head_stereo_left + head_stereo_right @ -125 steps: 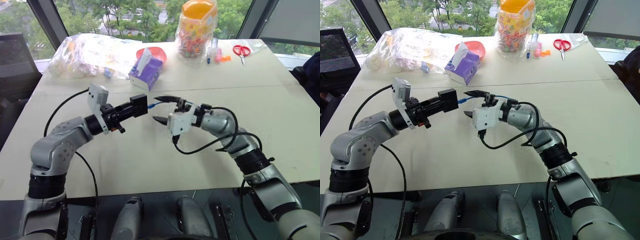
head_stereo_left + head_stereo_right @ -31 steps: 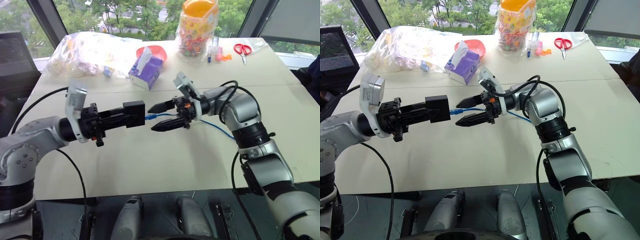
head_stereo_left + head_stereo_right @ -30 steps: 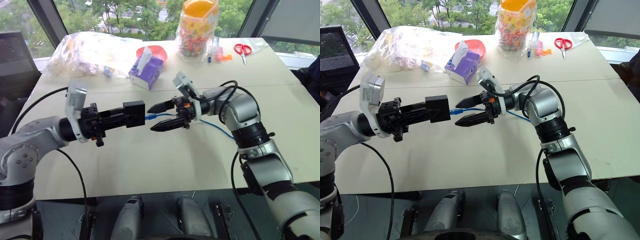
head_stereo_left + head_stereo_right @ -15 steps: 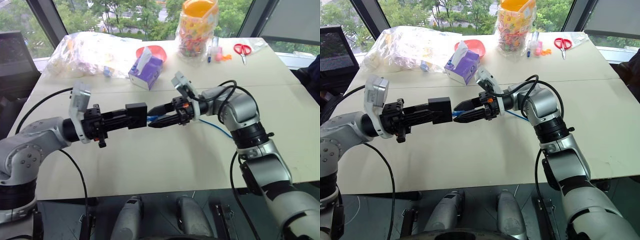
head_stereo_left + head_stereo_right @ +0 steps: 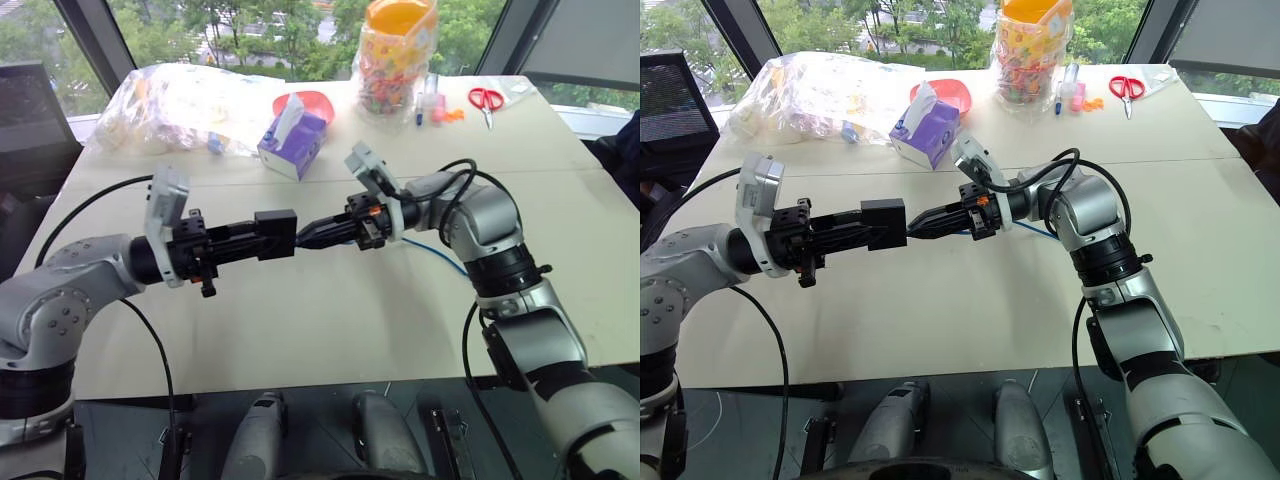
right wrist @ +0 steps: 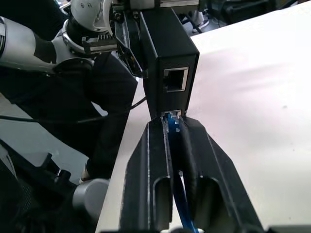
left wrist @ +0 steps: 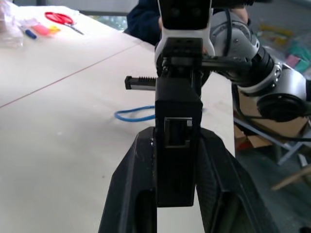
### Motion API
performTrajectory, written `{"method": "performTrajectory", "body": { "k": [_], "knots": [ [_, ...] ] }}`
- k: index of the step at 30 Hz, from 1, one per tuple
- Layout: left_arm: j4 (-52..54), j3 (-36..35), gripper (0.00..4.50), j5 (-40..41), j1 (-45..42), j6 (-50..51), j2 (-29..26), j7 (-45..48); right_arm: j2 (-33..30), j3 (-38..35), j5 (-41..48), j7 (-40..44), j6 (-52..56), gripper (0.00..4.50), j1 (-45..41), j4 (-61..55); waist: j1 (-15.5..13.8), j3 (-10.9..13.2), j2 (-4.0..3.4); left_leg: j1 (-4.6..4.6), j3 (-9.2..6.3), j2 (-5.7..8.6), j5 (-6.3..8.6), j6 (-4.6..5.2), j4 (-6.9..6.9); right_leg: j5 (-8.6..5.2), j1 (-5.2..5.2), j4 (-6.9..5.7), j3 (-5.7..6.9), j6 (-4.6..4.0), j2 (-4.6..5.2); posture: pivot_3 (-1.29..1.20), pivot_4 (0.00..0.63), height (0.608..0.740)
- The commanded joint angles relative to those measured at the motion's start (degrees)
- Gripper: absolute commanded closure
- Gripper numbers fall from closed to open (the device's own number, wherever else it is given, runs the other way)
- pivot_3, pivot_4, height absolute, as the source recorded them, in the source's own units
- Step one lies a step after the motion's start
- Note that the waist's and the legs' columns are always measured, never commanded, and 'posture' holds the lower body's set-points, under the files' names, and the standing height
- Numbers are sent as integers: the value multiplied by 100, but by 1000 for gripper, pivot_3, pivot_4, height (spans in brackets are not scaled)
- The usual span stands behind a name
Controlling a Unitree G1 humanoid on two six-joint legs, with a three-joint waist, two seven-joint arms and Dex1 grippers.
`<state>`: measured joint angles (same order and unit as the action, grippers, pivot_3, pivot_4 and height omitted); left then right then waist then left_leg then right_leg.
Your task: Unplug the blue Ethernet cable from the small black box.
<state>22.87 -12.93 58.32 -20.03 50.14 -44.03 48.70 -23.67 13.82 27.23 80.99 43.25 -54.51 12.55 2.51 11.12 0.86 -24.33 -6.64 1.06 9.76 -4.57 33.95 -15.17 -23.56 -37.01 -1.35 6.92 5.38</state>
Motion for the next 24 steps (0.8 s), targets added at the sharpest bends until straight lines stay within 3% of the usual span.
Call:
{"method": "performTrajectory", "body": {
  "k": [1, 13, 24],
  "knots": [
    [209, -153, 4040, 203, -154, -2, -15, -105, 61, -4, 54, 4, -76, 4472, -114, -208, 0, 0, 0, 0, 0, 0, 0, 0, 0, 0, 0, 0, 0, 0, 0, 0, 150, 726],
    [180, -291, 4040, 385, -216, 71, -63, -212, -28, 96, -20, 86, -135, 4472, -4, -268, 0, 0, 0, 0, 0, 0, 0, 0, 0, 0, 0, 0, 0, 0, 0, 0, 150, 726],
    [202, -627, 4040, 568, 72, 152, -276, -128, -651, 197, -591, 368, -1006, 4472, 198, 565, -28, 0, 2, 0, 0, 0, 0, 0, 4, -1, 2, 3, 2, -1, 0, 0, 150, 726]
  ]
}}
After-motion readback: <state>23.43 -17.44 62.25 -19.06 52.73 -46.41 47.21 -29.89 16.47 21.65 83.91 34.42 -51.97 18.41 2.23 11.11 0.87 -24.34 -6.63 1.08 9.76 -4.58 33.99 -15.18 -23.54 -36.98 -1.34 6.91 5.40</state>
